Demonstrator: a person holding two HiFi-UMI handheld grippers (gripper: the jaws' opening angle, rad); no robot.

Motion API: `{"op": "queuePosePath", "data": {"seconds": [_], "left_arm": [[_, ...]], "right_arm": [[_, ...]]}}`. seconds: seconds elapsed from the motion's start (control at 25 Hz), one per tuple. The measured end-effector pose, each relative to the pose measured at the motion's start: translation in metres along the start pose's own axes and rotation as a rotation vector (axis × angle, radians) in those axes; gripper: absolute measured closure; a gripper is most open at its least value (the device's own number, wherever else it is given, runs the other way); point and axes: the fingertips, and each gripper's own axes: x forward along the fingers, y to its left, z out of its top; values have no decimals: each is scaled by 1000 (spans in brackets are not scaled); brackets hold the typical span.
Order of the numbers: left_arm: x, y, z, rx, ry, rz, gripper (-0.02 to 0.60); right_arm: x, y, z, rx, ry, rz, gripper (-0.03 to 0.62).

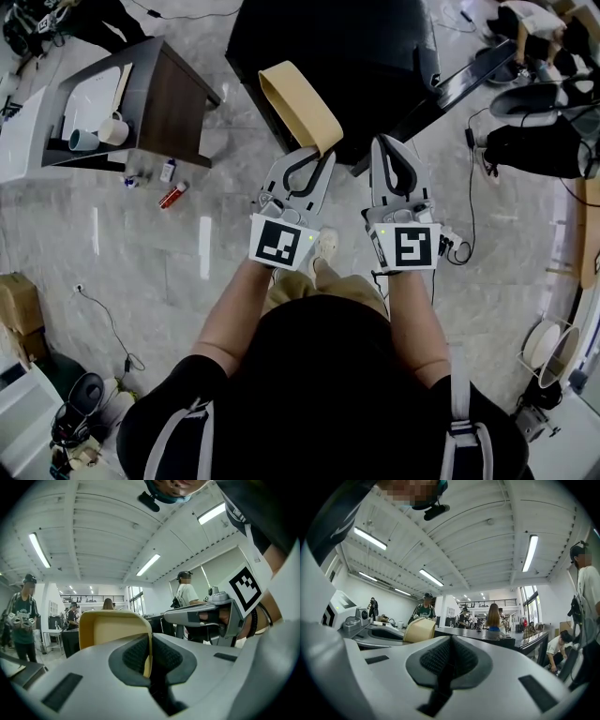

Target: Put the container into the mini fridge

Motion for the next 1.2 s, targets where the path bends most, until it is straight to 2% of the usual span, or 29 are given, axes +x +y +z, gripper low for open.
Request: {"op": "queuePosePath", "data": {"seconds": [0.4,0.68,1.2], "left_arm": [[10,-18,-10,-3,27,-11,549],[-1,-29,-18,-2,37,-23,549],[2,-37,-43,43,134,-65,549]], "right_arm": [[-10,-13,-10,14,0,-4,557],[-26,-9,-17,31,2,-15,557],[-29,-11,-31,55,18,-20,557]]}}
